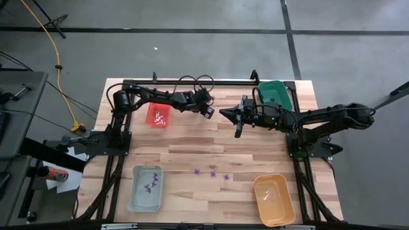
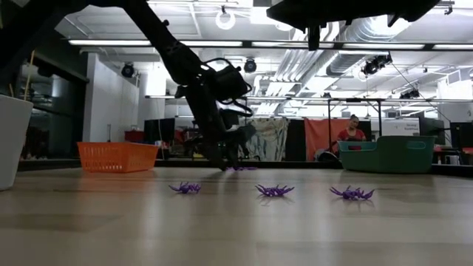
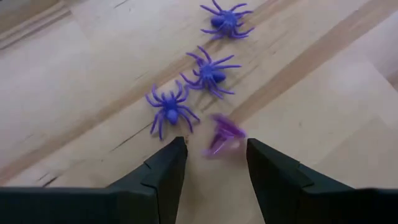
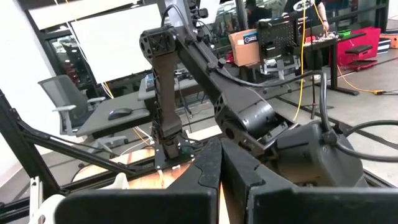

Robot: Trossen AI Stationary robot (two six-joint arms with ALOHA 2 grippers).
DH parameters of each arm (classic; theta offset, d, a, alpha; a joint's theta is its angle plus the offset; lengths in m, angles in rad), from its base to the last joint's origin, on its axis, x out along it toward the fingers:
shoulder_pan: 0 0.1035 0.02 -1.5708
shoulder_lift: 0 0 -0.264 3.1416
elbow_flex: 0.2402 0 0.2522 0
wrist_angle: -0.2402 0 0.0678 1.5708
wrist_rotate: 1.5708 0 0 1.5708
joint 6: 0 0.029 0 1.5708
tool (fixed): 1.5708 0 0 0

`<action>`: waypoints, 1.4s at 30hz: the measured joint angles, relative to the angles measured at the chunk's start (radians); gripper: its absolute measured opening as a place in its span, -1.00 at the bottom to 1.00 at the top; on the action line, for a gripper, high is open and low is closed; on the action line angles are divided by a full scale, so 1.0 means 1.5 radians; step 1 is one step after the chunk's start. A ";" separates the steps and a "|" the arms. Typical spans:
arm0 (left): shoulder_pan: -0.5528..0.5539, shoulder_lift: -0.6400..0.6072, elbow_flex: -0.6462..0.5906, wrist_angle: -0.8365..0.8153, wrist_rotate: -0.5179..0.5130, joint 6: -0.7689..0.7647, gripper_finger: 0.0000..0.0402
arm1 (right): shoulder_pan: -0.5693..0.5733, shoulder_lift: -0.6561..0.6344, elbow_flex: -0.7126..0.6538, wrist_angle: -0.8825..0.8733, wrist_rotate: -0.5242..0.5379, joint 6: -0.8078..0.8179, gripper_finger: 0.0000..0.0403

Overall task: Sort Halloween decoration
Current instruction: Put the violet hat toy into the gray bin

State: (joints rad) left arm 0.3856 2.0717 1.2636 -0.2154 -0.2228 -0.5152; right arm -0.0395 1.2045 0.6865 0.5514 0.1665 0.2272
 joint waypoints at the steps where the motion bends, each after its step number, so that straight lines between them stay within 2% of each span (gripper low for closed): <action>1: -0.003 0.003 0.001 0.000 -0.003 -0.006 -0.20 | 0.000 0.000 0.000 0.000 0.000 0.000 -1.00; 7: -0.010 0.002 0.000 0.002 -0.024 -0.033 -0.23 | 0.000 0.000 0.000 0.000 0.000 0.000 -1.00; 11: -0.006 -0.007 -0.002 -0.003 -0.003 -0.032 -0.38 | 0.000 0.000 0.000 0.000 0.000 0.000 -1.00; 15: -0.002 -0.040 -0.005 -0.011 0.048 0.017 -0.51 | 0.000 0.000 0.000 0.000 0.000 0.000 -1.00; 19: 0.009 -0.084 -0.002 -0.001 0.048 0.062 -0.56 | 0.000 0.000 0.000 -0.001 0.000 0.000 -1.00; 22: 0.023 -0.091 -0.003 0.003 0.041 0.064 -0.56 | 0.000 0.000 0.000 -0.003 0.000 0.000 -1.00; 29: 0.048 -0.046 -0.004 0.015 0.097 0.022 -0.43 | 0.000 0.000 0.000 -0.006 0.000 0.010 -1.00; 37: 0.039 -0.024 -0.003 0.088 0.065 0.002 -0.36 | 0.000 0.000 0.000 -0.006 0.000 0.040 -1.00; 42: 0.032 -0.025 -0.002 0.083 0.032 0.035 -0.36 | 0.000 0.000 0.000 -0.006 0.000 0.040 -1.00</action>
State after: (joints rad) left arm 0.4339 2.0335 1.2598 -0.0902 -0.1752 -0.4627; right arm -0.0397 1.2045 0.6861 0.5423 0.1663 0.2878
